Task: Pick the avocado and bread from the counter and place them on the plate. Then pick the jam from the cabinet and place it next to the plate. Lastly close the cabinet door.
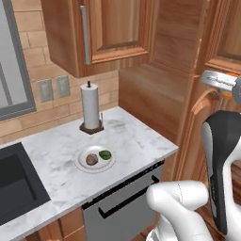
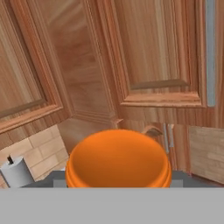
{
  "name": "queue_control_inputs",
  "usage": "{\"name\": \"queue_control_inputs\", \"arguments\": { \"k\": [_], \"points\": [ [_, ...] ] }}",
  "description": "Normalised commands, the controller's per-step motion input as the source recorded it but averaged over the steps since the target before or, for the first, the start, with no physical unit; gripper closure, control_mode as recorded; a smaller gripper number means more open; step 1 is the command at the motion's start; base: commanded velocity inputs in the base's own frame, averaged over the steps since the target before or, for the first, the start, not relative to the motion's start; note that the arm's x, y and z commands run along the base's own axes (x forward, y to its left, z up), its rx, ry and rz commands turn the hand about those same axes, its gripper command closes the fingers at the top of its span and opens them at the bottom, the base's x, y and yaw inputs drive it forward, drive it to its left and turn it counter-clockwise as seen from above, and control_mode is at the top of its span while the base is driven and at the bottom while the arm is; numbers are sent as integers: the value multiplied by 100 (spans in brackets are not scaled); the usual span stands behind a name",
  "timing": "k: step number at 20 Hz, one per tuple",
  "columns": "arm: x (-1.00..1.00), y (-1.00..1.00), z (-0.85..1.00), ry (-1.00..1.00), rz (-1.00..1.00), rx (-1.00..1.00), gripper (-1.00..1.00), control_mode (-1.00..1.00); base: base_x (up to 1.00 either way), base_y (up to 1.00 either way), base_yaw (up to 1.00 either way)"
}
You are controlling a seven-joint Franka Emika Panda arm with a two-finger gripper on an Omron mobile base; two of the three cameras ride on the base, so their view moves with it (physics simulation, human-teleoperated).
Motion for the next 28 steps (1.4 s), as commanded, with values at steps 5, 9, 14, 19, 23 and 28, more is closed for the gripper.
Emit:
{"name": "queue_control_inputs", "arguments": {
  "k": [5,9,14,19,23,28],
  "points": [
    [0,0,0,0,0,0,100,100,19,6,23],
    [0,0,0,0,0,0,100,100,25,1,26],
    [0,0,0,0,0,0,100,100,33,0,29],
    [0,0,0,0,0,0,100,100,44,0,27],
    [0,0,0,0,0,0,100,100,42,0,26],
    [0,0,0,0,0,0,100,100,24,0,23]
  ]
}}
